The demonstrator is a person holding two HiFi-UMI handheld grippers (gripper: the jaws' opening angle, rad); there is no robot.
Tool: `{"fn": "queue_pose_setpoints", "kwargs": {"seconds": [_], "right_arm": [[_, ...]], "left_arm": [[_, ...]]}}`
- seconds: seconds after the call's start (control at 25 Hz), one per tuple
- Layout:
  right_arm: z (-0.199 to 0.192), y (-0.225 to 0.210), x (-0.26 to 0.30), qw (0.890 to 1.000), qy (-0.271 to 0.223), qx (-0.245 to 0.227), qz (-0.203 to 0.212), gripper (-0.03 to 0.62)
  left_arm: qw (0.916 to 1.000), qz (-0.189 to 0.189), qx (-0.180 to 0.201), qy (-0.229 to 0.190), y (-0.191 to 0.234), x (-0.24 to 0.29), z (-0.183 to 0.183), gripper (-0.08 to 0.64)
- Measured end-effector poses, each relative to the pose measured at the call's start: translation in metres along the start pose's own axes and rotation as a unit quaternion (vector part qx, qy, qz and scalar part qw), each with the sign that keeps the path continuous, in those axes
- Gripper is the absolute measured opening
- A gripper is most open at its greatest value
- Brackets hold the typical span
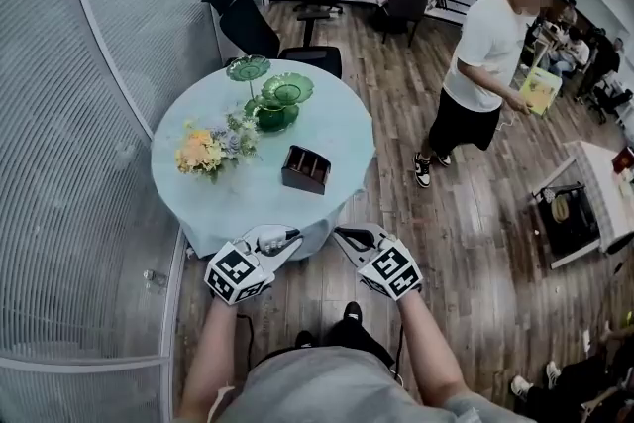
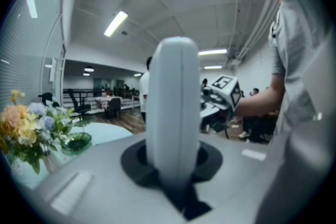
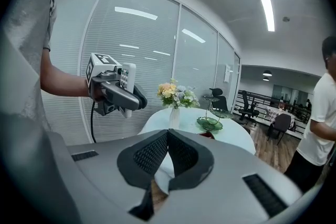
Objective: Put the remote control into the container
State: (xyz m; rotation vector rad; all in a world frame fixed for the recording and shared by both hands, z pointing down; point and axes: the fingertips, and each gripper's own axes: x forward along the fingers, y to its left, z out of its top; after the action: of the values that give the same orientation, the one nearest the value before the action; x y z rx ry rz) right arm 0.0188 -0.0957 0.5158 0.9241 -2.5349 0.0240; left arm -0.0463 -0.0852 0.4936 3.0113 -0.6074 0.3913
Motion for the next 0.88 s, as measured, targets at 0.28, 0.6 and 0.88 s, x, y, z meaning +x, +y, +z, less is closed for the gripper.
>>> {"fn": "queue_pose_setpoints", "kwargs": {"seconds": [0.28,0.6,0.88], "right_arm": [[-0.005,-0.031,0.009,1.0,0.0,0.003,0.023,0.018],[-0.019,-0.075,0.017,0.999,0.001,0.004,0.051,0.018],[-0.027,-0.113,0.021,0.997,0.001,-0.007,0.079,0.018]], "left_arm": [[0.9997,0.017,-0.01,0.011,0.018,0.025,0.005,0.041],[0.9987,0.038,-0.025,0.024,0.037,0.063,0.006,0.041],[0.997,0.063,-0.031,0.032,0.052,0.098,0.013,0.041]]}}
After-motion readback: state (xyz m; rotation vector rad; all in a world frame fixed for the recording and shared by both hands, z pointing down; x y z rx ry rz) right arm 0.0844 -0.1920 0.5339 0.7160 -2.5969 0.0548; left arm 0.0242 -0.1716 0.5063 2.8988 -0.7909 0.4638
